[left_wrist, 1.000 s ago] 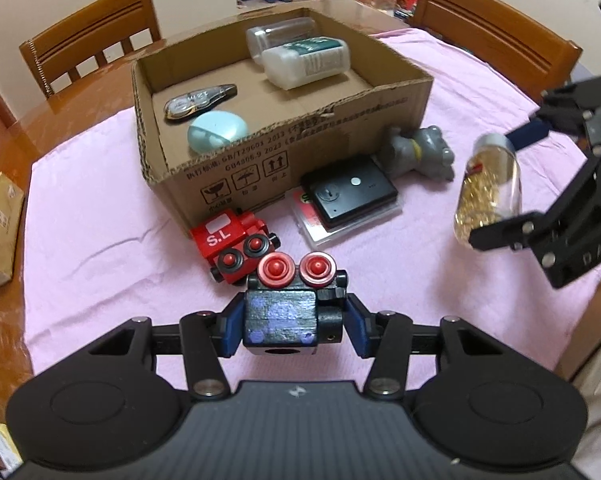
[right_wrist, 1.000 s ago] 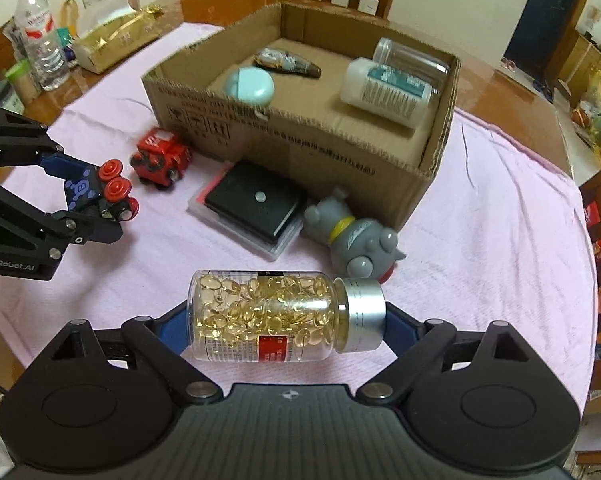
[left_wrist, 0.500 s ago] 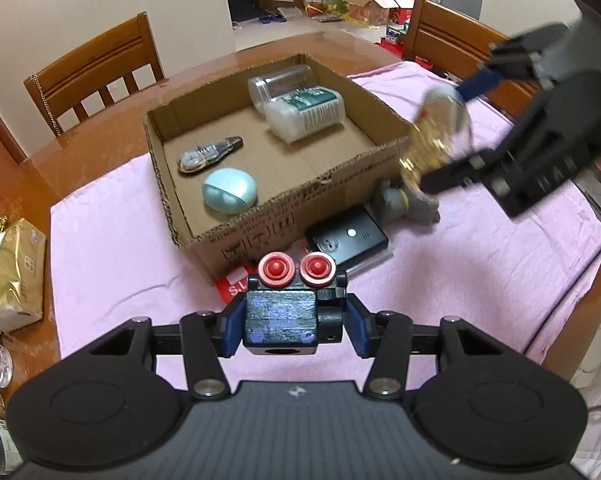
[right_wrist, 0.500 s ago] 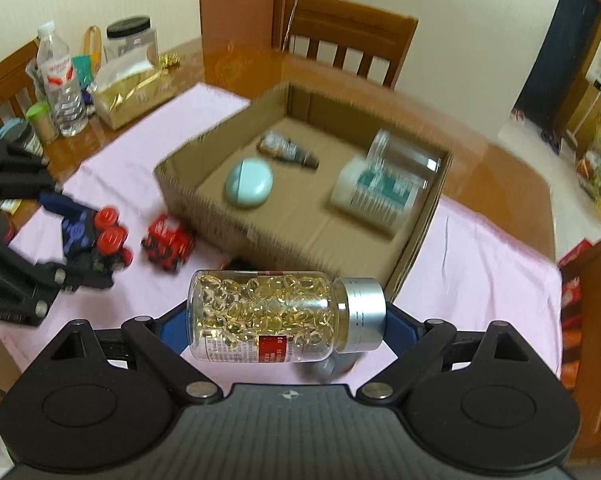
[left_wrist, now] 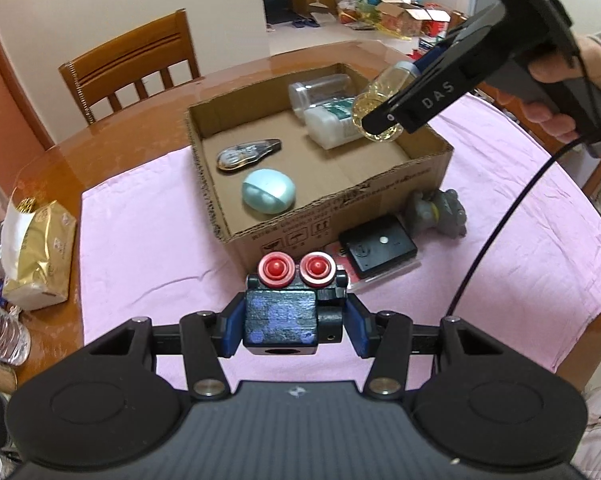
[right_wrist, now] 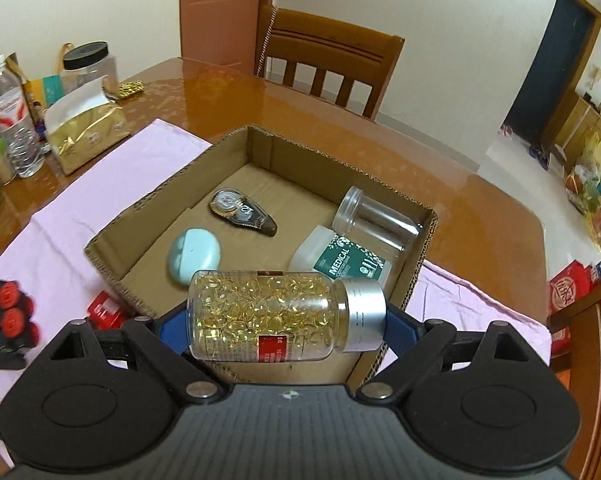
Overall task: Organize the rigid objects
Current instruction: 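Carry the robot toy and capsule bottle with both tools over the box, then open the right tool to drop the capsule bottle while the left tool releases the robot toy into the box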
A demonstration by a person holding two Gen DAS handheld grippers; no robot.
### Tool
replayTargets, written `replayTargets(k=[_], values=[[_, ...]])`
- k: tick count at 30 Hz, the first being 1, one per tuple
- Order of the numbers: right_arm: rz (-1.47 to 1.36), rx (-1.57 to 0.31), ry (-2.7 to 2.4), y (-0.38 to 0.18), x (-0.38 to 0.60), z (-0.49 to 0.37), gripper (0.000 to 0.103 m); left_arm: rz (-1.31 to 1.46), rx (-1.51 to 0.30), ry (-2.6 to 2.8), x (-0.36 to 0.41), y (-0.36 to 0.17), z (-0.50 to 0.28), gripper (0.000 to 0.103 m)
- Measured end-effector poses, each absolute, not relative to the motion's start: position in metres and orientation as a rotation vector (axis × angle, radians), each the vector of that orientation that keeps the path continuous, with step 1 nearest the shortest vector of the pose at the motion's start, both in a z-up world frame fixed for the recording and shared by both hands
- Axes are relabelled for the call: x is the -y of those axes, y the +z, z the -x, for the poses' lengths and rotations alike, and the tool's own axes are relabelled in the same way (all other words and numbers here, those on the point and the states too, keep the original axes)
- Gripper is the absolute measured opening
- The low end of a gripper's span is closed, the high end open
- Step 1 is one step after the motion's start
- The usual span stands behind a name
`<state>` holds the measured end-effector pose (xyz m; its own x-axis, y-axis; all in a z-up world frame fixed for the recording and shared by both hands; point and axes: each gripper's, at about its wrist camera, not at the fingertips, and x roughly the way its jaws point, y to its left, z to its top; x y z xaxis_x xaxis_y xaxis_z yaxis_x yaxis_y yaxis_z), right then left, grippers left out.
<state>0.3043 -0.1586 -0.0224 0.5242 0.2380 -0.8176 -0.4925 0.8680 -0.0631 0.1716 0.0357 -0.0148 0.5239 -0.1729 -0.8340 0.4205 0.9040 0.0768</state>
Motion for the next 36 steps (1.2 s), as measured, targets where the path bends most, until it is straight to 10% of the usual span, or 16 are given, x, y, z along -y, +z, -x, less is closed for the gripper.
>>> replayTargets(k=[36], values=[[0.136, -0.937, 0.201, -0.032, 0.173, -0.247, 0.103, -0.218, -0.913, -0.319, 0.001, -0.050, -0.358, 0.053]])
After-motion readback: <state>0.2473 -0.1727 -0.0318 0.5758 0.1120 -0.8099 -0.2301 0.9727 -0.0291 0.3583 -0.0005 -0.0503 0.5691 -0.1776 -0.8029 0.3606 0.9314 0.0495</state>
